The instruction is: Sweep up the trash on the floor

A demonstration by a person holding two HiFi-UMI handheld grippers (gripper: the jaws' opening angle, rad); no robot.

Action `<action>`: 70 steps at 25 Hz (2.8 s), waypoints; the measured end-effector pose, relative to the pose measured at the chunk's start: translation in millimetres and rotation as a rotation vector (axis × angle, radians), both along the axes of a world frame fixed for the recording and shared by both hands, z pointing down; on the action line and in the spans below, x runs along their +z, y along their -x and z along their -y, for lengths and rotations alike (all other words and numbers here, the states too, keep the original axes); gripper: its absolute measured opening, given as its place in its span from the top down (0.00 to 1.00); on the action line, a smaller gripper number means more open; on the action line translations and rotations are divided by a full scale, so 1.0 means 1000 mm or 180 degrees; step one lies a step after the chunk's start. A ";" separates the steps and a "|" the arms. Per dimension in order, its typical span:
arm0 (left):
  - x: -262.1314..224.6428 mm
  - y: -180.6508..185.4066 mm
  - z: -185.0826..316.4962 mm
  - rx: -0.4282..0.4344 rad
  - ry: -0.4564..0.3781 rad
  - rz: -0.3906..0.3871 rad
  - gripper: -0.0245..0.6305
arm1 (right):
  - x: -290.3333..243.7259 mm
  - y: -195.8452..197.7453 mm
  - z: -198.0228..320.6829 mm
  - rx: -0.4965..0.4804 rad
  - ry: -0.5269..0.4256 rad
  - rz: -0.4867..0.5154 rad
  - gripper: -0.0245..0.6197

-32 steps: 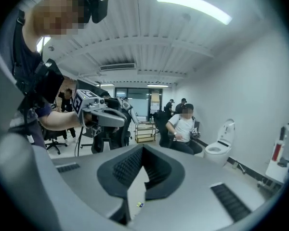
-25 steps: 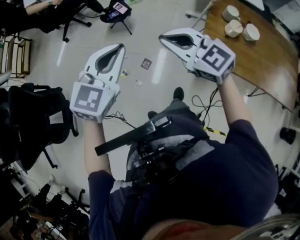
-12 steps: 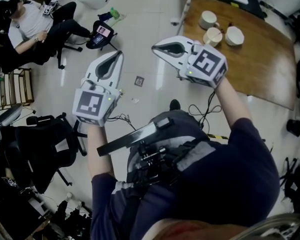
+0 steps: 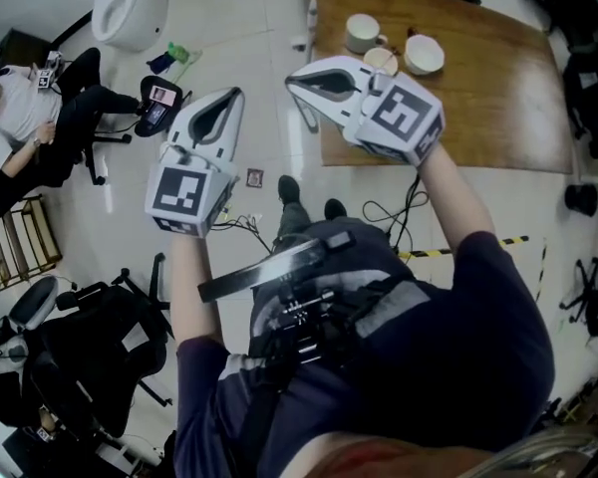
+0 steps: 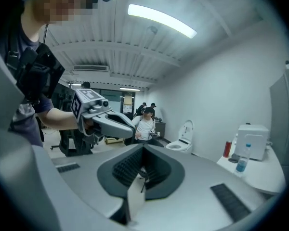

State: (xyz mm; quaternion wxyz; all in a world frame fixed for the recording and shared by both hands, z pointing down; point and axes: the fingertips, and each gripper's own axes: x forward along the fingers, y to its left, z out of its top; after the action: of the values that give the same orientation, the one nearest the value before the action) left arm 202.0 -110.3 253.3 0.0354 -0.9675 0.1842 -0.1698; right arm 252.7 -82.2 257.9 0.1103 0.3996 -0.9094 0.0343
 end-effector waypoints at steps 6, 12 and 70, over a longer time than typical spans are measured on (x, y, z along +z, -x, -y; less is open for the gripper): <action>-0.014 -0.021 0.059 0.0004 -0.0228 -0.0316 0.95 | -0.002 -0.032 0.039 0.0616 0.0011 -0.0066 0.93; -0.018 -0.014 0.129 -0.0114 -0.0317 -0.0632 0.95 | 0.016 -0.060 0.082 0.1371 0.0186 -0.0209 0.92; 0.143 0.027 0.228 -0.0163 0.0546 0.0066 0.95 | 0.164 -0.081 0.226 0.1647 0.0574 -0.0466 0.82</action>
State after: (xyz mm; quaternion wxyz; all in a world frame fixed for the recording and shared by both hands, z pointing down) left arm 174.8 -338.0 396.2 -0.0501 -0.9601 0.1933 -0.1957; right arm 333.7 -308.2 422.0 0.1984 0.6084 -0.7600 0.1131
